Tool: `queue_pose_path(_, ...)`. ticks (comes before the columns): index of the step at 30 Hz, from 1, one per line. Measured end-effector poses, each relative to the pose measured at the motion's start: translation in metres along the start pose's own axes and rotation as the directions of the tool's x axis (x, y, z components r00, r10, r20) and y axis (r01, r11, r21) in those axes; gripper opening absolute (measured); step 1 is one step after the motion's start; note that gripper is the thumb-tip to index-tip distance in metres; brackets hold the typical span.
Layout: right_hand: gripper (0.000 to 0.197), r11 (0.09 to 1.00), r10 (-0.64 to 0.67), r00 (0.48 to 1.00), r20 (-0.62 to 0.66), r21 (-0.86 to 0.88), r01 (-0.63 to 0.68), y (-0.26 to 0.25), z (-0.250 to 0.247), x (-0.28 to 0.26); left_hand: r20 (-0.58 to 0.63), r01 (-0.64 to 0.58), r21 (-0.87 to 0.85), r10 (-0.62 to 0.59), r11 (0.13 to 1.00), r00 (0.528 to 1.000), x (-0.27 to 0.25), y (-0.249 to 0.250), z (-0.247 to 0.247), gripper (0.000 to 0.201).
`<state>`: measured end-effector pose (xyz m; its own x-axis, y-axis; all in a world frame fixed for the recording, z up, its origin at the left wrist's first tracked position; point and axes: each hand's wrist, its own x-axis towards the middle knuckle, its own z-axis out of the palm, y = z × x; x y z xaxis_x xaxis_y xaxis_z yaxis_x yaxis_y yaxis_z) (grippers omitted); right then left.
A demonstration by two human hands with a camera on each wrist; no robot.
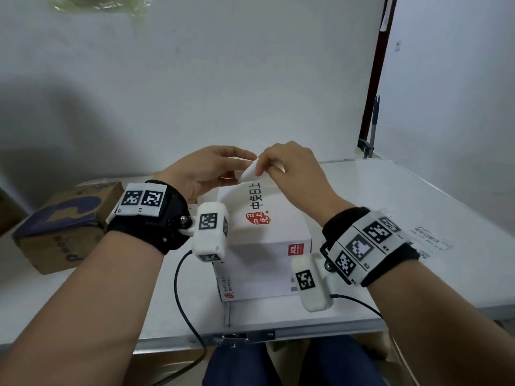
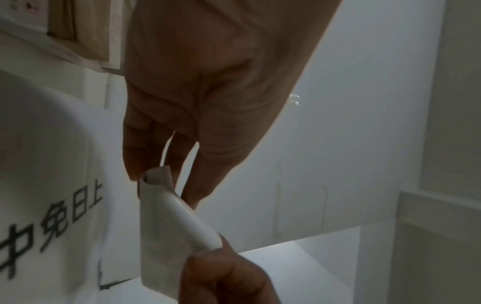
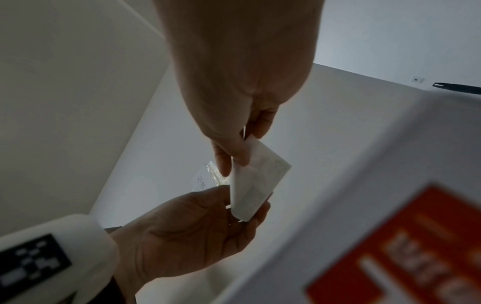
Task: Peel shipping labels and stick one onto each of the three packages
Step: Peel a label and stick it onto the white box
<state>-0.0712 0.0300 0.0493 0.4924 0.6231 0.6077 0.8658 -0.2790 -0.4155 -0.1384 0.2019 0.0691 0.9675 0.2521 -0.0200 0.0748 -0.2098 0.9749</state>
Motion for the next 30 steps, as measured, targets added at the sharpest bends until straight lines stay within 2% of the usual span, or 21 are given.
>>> queue_pose_path(4,0.028,1.000,-0.004,1.000,0.031,0.007,0.004,0.000,0.000,-0.003,0.002,-0.031,0.048,0.031,0.998,1.000,0.000,-0.002,0.001,0.024)
queue_pose_path(10,0.029,1.000,-0.004,1.000,-0.007,0.013,0.004,0.005,0.002,-0.005,0.041,-0.007,-0.122,0.012,0.993,0.999,0.000,-0.011,-0.013,0.027)
queue_pose_path(15,0.029,0.998,-0.008,1.000,0.012,0.068,0.007,0.004,0.006,-0.007,0.059,-0.031,-0.063,0.035,0.998,0.998,0.003,-0.019,-0.014,0.019)
queue_pose_path(20,0.026,0.986,-0.030,0.998,0.047,0.167,0.021,0.001,0.006,-0.006,-0.070,-0.030,0.006,0.030,1.000,0.997,0.010,-0.022,-0.014,0.013)
queue_pose_path(22,0.027,0.983,-0.049,0.996,0.078,0.180,0.034,0.000,0.007,-0.007,-0.082,0.008,-0.003,-0.008,1.000,0.997,0.012,-0.023,-0.015,0.013)
queue_pose_path(24,0.030,0.982,-0.067,0.993,0.102,0.185,0.048,0.000,0.007,-0.008,-0.043,0.048,-0.048,-0.050,0.998,0.998,0.012,-0.024,-0.016,0.017)
queue_pose_path(27,0.031,0.983,-0.073,0.987,0.144,0.176,0.047,-0.001,0.011,-0.010,0.010,0.037,-0.049,-0.037,0.998,0.999,0.011,-0.026,-0.017,0.021)
queue_pose_path(30,0.029,0.986,-0.050,0.978,0.201,0.168,0.016,-0.003,0.012,-0.014,-0.080,0.007,0.087,0.000,0.996,0.997,0.012,-0.025,-0.015,0.026)
